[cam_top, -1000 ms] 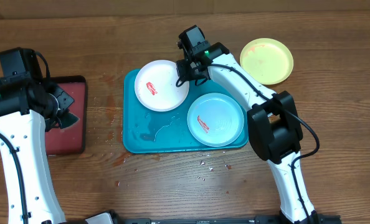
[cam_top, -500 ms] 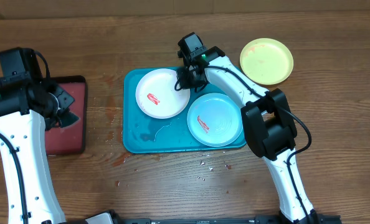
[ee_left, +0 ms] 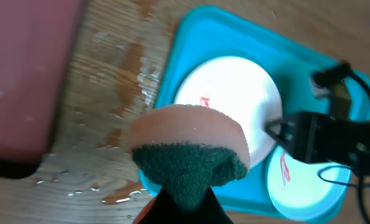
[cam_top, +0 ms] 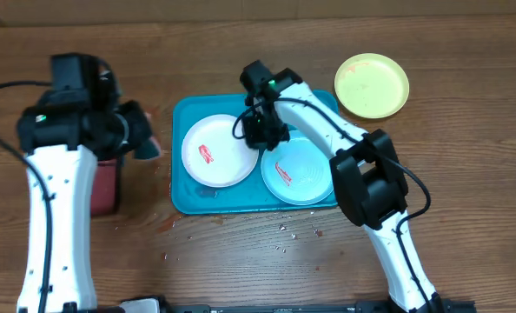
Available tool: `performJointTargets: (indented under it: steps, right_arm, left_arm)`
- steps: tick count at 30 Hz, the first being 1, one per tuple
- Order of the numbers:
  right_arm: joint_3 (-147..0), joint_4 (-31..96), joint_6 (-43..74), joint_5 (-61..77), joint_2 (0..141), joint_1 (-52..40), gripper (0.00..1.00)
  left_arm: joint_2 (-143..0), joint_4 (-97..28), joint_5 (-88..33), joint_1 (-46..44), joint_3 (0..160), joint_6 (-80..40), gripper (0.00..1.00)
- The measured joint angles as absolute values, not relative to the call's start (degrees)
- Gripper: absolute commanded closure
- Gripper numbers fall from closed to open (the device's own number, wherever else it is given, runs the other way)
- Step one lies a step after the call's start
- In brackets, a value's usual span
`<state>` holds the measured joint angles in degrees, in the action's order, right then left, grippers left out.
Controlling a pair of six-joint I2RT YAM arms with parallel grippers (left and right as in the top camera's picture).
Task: Clean dirty plates on tray and stack at the side
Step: 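Bring the left gripper with sponge onto the white plate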
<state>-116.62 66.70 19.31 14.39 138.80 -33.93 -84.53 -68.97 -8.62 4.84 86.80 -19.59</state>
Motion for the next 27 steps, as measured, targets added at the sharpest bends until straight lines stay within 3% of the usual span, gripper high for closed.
performJointTargets:
  steps: [1, 10, 18, 21, 27]
  right_arm:
    - [-116.6, 66.4, 19.7, 14.4, 138.8, -34.3, 0.61]
    - [-116.6, 57.6, 16.9, 12.7, 138.7, -34.8, 0.58]
    - [-115.3, 55.2, 14.5, 9.9, 138.7, -34.4, 0.86]
    - [-114.3, 53.9, 14.8, 10.0, 138.5, -34.4, 0.91]
    - [-113.3, 53.7, 15.4, 10.3, 138.0, -34.4, 0.92]
  left_arm:
    - [-85.3, -68.9, -8.7, 3.9, 86.8, -19.4, 0.96]
    - [-95.8, -67.4, -9.3, -1.7, 86.8, -19.2, 0.95]
    - [-103.9, -63.1, -9.5, -5.2, 86.7, -19.2, 0.95]
    - [-106.2, -60.9, -9.8, -6.2, 86.7, -19.4, 0.96]
    - [-111.9, -56.4, -10.4, -7.5, 86.7, -22.6, 0.96]
